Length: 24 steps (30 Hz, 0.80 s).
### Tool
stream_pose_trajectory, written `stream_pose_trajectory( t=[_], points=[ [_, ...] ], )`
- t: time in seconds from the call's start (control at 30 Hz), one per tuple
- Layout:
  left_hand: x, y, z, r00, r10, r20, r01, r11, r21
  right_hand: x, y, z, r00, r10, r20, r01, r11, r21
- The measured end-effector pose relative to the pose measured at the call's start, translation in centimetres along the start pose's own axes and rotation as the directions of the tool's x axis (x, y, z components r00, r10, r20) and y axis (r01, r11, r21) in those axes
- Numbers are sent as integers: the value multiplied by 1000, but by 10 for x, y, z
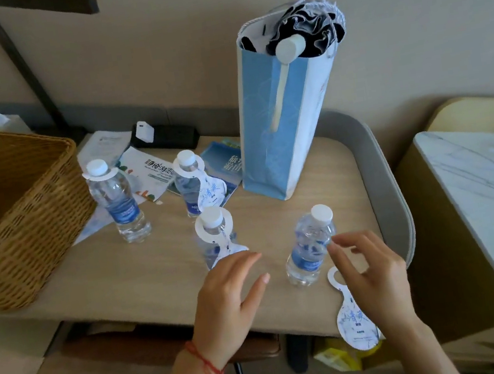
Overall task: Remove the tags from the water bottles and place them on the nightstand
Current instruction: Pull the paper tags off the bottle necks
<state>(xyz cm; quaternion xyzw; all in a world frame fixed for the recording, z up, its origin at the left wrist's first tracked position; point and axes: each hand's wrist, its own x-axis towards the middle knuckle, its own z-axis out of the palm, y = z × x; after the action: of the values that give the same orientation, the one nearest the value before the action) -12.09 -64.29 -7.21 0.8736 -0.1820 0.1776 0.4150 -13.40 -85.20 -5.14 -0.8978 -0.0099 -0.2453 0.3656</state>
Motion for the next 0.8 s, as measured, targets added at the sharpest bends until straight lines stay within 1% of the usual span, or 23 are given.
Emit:
stream_pose_trajectory(
  t=[0.1, 0.17, 0.3, 0.4, 0.53, 0.67, 0.73, 0.8],
  points=[
    [-5, -14, -23, 994, 104, 41, -103, 995, -8, -10, -24, 18, 998, 33, -46, -35, 999, -25],
    [-4, -27, -41, 988, 148, 42, -147, 989, -34, -15, -38, 34, 995, 74, -66, -76, 996, -39],
    [5, -60, -72, 990, 132, 40, -129, 988, -85, -20, -61, 67, 977, 187, -101, -192, 981, -37],
    [17, -82, -82, 994, 87, 63, -78, 988, -136, -19, -77, 85, 967, 227, -111, -232, 972, -33],
    [33, -106, -68, 976, -22, 217, 73, 970, -233, -14, -92, 101, 966, 232, -118, -240, 969, -59],
    [44, -121, -50, 945, -86, 316, 194, 925, -326, -1, -95, 113, 956, 293, -11, -293, 956, -1],
    [47, -126, -42, 922, -125, 366, 261, 899, -351, 7, -95, 119, 945, 322, 50, -322, 947, -17],
    [50, -129, -35, 894, -161, 418, 330, 867, -374, 15, -95, 125, 942, 319, 101, -316, 948, -38]
  ],
)
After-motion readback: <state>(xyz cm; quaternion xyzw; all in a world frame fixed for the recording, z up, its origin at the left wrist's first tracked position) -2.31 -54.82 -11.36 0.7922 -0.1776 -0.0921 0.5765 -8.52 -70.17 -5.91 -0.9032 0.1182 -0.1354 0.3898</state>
